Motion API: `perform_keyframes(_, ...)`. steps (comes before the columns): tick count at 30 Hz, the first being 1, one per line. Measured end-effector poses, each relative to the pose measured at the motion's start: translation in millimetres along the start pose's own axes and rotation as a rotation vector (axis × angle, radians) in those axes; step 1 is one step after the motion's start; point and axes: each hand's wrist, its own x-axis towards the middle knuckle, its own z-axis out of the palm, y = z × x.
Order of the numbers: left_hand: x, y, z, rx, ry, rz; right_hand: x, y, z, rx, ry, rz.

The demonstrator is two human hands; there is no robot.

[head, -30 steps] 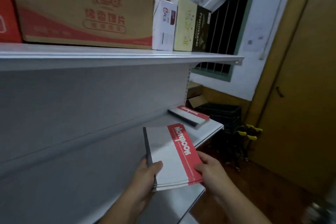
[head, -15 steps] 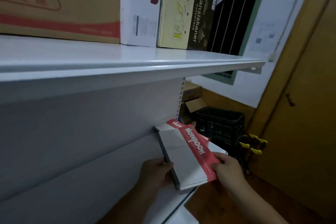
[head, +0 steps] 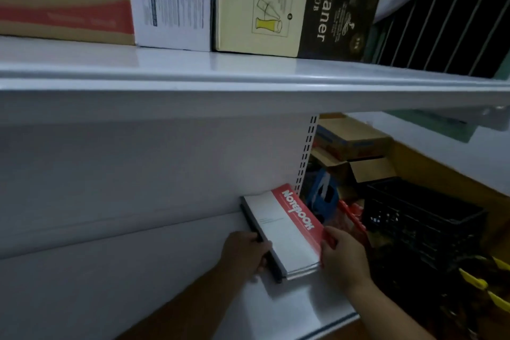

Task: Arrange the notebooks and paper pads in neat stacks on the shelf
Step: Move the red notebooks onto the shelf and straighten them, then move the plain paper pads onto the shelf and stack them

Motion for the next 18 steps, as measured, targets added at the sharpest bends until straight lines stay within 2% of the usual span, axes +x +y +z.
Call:
perform_keyframes(3,-5,3,3,0.259,0.050,0.109,2,8,4,-0.295,0.009,-0.138)
perform_keyframes(7,-23,3,-33,0.614,0.005,0.169,-3,2,-1,-0.449,-0.050,-0.153)
perform_keyframes(10,-47,-10,-96,0.962,-0.043,0.237,-11,-9,-8,-0.557,-0.091,-0.189)
perform_keyframes(12,-74,-20,-150,1.079,-0.020,0.239,13,4,2,-0.619,-0.059,-0.143)
perform_keyframes(14,-109,-33,-209,1.164,0.015,0.214,31,1,26,-0.797,-0.087,-0.179)
perform_keyframes(15,-128,-41,-240,1.199,0.038,0.198,23,-19,43,-0.881,-0.089,-0.268)
perform_keyframes(16,-149,-51,-271,1.234,0.067,0.178,-5,-52,58,-0.965,-0.057,-0.434)
perform_keyframes(18,-191,-75,-332,1.295,0.151,0.116,-104,-143,68,-0.849,-0.042,-0.664)
